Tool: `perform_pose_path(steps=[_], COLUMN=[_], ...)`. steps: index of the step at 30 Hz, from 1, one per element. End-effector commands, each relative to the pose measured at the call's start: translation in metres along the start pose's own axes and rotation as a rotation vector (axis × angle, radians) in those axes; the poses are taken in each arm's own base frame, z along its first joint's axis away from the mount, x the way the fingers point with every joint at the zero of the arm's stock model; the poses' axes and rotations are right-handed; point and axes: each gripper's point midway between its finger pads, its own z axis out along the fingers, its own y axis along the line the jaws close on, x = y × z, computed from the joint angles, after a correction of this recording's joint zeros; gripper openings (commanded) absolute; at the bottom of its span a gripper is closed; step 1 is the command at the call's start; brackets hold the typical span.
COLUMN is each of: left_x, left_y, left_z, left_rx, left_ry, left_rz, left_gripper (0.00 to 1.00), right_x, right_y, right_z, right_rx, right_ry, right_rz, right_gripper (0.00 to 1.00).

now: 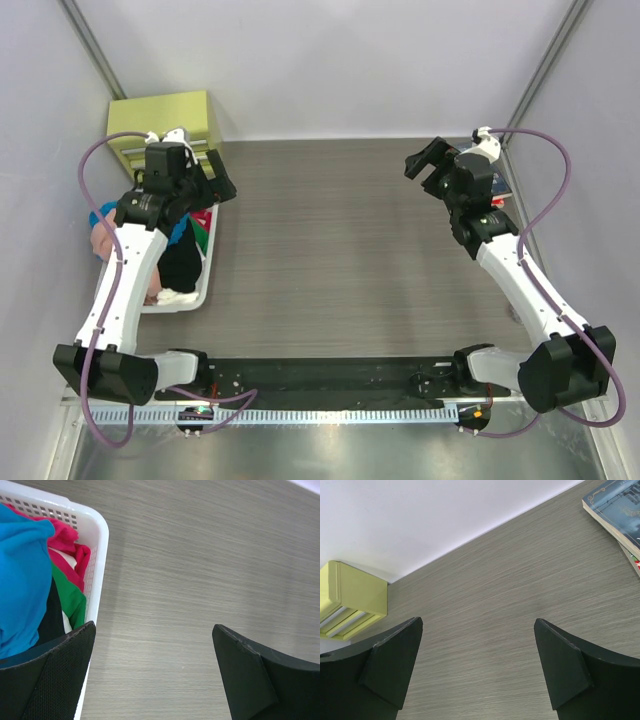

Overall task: Fold and stack the t-shirts
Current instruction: Grab crumpled tshirt from bin with the left arm

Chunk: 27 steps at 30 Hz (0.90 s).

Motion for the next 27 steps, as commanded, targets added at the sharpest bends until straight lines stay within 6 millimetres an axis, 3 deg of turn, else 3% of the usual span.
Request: perform_pose_path(steps=[1, 8, 12, 23, 27], left_x=[-0.019, -0.026, -0.031, -0.036, -0.029], left_y=[-0.010, -0.008, 0.016, 0.005, 0.003], left_z=[-0.012, -0.019, -0.020, -0.025, -0.023], left_rx=[0.065, 0.055, -0.091, -0.020, -0.007], left_ry=[-0.102, -0.150, -0.160, -0.194, -0.159], left_rz=[0.020, 0.026, -0.025, -0.040, -0.065], left_gripper=[1.00, 1.00, 1.00, 1.00, 1.00], right_x=[-0.004, -0.010, -0.008, -0.021, -0.020], right_y=[0.007, 0.012, 0.013, 0.019, 0.020], right_z=[0.004, 0.005, 0.006, 0.001, -0.003], right_rx=[-0.021, -0.035, -0.048, -0.059, -0.070], right_ry=[-0.014, -0.033, -0.032, -0.056, -0.050], right_rz=[0.020, 0.024, 0.019, -0.009, -0.008], right_gripper=[1.00, 1.00, 1.00, 1.00, 1.00])
